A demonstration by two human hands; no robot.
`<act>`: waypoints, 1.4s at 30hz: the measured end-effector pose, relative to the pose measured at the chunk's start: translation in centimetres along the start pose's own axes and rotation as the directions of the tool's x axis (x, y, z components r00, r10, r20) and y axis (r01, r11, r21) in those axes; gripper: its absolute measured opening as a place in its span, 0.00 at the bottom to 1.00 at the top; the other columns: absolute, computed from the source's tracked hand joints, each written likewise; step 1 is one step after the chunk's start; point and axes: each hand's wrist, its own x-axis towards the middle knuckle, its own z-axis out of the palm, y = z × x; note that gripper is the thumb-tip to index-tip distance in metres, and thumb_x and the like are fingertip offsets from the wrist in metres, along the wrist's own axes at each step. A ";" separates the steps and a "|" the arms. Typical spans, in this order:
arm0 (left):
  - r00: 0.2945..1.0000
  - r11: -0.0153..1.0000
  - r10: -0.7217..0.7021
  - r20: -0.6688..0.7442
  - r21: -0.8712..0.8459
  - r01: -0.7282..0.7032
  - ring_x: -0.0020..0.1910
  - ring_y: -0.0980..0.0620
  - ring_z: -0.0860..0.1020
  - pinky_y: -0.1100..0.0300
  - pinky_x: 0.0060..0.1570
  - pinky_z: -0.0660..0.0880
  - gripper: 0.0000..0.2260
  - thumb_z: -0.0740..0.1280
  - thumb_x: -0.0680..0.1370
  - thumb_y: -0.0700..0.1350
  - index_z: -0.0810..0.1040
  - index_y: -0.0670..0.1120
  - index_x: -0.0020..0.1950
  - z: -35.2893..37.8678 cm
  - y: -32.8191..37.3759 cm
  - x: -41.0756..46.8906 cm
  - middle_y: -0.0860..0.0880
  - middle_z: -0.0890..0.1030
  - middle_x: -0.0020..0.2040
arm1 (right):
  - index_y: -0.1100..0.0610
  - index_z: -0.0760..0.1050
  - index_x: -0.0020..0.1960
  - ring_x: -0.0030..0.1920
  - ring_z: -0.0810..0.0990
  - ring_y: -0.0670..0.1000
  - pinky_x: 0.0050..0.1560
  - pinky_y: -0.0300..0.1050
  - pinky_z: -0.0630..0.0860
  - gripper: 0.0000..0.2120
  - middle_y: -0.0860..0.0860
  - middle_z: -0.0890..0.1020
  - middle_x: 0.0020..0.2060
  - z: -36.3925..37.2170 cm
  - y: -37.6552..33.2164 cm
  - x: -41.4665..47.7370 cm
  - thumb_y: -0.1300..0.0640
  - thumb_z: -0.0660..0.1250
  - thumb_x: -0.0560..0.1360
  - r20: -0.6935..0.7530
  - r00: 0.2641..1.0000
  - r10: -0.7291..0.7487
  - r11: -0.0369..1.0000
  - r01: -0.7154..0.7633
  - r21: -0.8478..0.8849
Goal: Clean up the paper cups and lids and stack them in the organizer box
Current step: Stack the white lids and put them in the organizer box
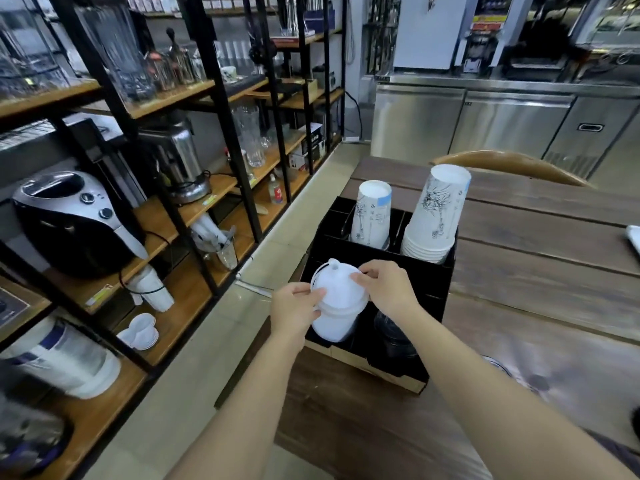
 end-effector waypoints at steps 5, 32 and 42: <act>0.999 0.998 -0.011 -0.037 0.056 0.013 0.39 0.47 0.75 0.52 0.47 0.80 0.07 0.70 0.73 0.37 0.75 0.43 0.37 0.1 -1.1 1.6 0.43 0.77 0.40 | 0.64 0.80 0.45 0.45 0.79 0.57 0.46 0.50 0.75 0.09 0.59 0.82 0.40 1.6 0.7 1.4 0.58 0.65 0.75 0.033 0.999 0.032 0.995 -0.029 -0.091; 0.987 0.913 0.137 -0.086 0.397 -0.093 0.53 0.48 0.74 0.53 0.51 0.72 0.14 0.67 0.75 0.47 0.73 0.45 0.58 1.1 -1.5 2.9 0.48 0.75 0.55 | 0.56 0.71 0.65 0.55 0.76 0.58 0.54 0.52 0.72 0.17 0.56 0.80 0.52 1.9 1.4 3.0 0.52 0.59 0.78 -0.017 0.977 -0.211 0.801 0.163 -0.576; 0.641 0.509 0.692 0.332 0.405 -0.760 0.60 0.52 0.70 0.69 0.58 0.60 0.13 0.62 0.77 0.44 0.73 0.43 0.60 9.9 -0.8 -4.9 0.46 0.76 0.59 | 0.62 0.77 0.54 0.48 0.79 0.60 0.49 0.52 0.73 0.10 0.58 0.80 0.48 -7.3 7.3 -2.6 0.58 0.64 0.76 -0.490 0.846 -0.208 0.944 0.042 -0.328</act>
